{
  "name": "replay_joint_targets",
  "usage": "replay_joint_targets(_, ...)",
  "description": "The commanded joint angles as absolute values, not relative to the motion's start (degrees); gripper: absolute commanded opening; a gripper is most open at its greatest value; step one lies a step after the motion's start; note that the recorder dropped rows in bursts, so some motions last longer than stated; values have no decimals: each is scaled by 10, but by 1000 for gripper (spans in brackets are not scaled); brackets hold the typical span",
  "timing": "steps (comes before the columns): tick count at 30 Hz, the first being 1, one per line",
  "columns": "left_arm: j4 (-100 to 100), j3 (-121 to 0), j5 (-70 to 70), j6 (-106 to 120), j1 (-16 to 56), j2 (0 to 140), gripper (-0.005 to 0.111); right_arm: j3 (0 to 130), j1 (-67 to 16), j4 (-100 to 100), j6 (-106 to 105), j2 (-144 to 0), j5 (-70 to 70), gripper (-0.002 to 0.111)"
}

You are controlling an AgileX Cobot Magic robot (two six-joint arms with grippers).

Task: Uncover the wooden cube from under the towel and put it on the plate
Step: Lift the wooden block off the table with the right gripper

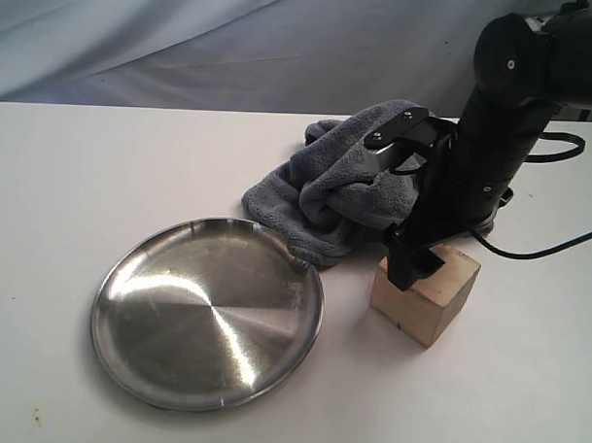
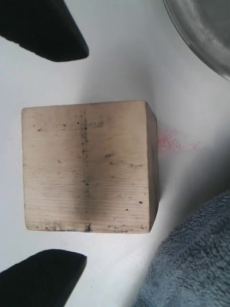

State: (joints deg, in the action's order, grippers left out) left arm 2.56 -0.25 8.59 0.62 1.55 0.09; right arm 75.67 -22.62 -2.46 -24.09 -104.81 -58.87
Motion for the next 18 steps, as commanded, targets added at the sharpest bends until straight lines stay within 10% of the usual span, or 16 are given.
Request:
replay_joint_targets(1, 25, 0, 85, 6, 16, 0, 1, 755, -229, -9, -251, -1044, -572, 97)
replay_joint_targets(18, 25, 0, 85, 6, 16, 0, 1, 755, -229, -4, -252, -1093, -567, 97)
